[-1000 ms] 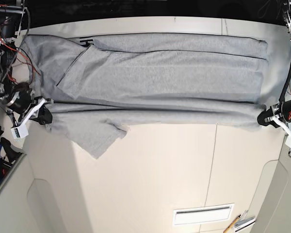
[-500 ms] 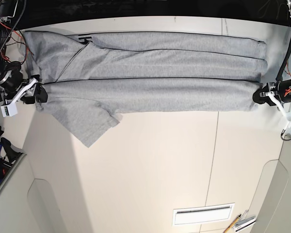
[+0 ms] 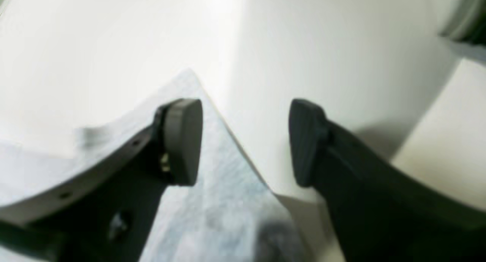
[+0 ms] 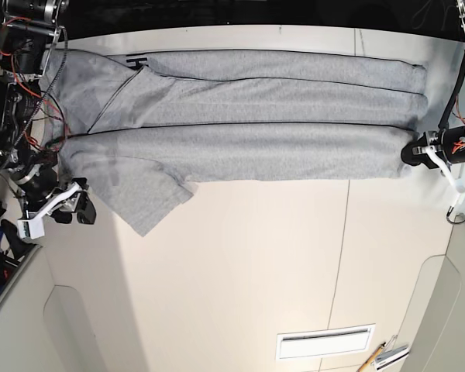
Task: Fold the T-shirt properly
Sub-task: 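Fold the gripped edge over onto the first fold with both grippers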
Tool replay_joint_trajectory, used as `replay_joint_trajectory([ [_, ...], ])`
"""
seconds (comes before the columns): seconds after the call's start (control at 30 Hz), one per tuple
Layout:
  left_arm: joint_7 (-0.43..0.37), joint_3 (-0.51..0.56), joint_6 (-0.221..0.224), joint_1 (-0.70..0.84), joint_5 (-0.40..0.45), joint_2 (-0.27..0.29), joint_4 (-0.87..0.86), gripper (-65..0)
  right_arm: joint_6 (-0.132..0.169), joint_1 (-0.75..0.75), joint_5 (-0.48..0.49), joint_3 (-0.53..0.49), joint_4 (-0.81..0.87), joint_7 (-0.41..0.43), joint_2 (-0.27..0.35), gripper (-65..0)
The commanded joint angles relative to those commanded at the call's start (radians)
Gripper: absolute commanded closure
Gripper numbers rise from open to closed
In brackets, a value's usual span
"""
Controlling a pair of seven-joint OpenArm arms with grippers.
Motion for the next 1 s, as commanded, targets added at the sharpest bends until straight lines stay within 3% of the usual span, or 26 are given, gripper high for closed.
replay_joint_trajectory([
  [0.07, 0.000, 0.000, 0.000, 0.000, 0.000, 0.008, 0.000, 0.0, 0.000, 0.040, -0.026, -0.029, -0.113, 0.063, 0.000, -35.6],
  [0.13, 0.000, 0.000, 0.000, 0.002, 0.001, 0.014, 0.000, 0.0, 0.003, 0.074, -0.024, -0.050, -0.200, 0.075, -0.001, -35.6],
  [0.2, 0.000, 0.000, 0.000, 0.002, 0.000, 0.020, 0.000, 0.0, 0.028, 0.088, -0.024, -0.079, -0.238, 0.074, -0.003, -35.6],
  [0.47, 0.000, 0.000, 0.000, 0.002, -0.007, 0.020, 0.000, 0.0, 0.029, 0.085, -0.024, -0.256, -0.240, 0.063, -0.018, -35.5],
  [0.63, 0.000, 0.000, 0.000, 0.002, -0.007, 0.020, 0.000, 0.0, 0.030, 0.085, -0.025, -0.294, -0.238, 0.062, -0.062, -35.3],
  [0.7, 0.000, 0.000, 0.000, 0.002, -0.007, 0.020, 0.000, 0.0, 0.030, 0.086, -0.026, -0.294, -0.238, 0.061, -0.070, -29.5],
  [0.83, 0.000, 0.000, 0.000, 0.002, -0.007, 0.020, 0.000, 0.0, 0.029, 0.091, -0.032, -0.294, -0.235, 0.063, -0.069, 0.0],
  [0.9, 0.000, 0.000, 0.000, 0.002, -0.010, 0.020, 0.000, 0.0, 0.029, 0.091, -0.032, -0.294, -0.213, 0.054, -0.069, 0.0],
  [1.0, 0.000, -0.001, 0.000, 0.002, -0.027, 0.019, 0.009, 0.0, 0.029, 0.084, -0.019, -0.286, -0.115, -0.041, -0.068, 0.0],
])
